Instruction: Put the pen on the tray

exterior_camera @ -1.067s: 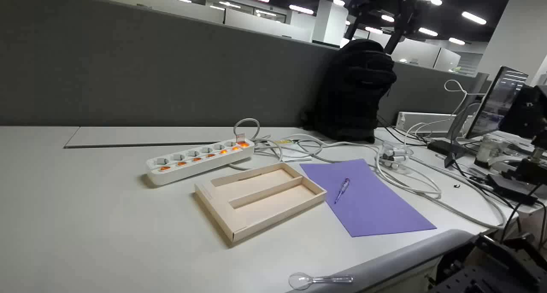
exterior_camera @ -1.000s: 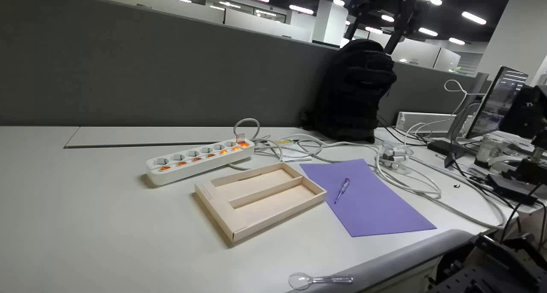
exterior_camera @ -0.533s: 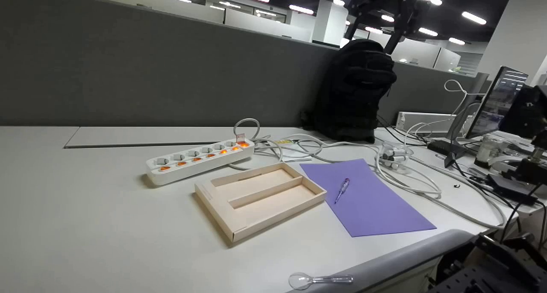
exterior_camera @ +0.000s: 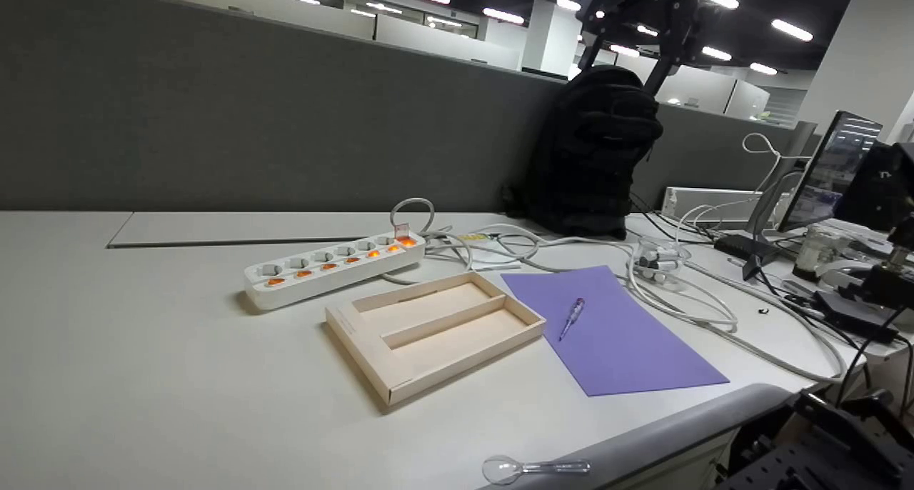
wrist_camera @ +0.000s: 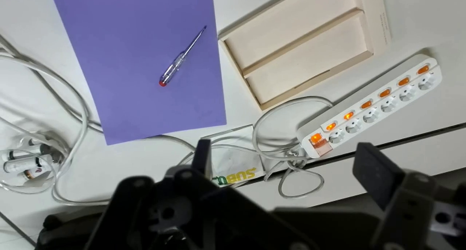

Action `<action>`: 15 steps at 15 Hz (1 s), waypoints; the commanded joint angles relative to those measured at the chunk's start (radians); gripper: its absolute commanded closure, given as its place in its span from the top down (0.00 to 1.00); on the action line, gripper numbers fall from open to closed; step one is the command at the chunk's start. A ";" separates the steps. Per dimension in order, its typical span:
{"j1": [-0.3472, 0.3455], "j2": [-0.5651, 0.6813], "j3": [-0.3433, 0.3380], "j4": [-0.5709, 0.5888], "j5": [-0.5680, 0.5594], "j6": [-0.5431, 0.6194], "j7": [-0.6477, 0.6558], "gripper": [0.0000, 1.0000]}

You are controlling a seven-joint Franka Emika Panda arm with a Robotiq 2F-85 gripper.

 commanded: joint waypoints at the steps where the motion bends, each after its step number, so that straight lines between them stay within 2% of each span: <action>1: -0.048 0.051 -0.002 -0.007 -0.012 0.060 0.037 1.00; 6: -0.115 0.162 -0.018 -0.016 -0.022 0.183 0.060 1.00; 11: -0.127 0.282 -0.031 -0.015 -0.009 0.275 0.064 1.00; 15: -0.121 0.382 -0.044 0.000 0.023 0.298 0.095 1.00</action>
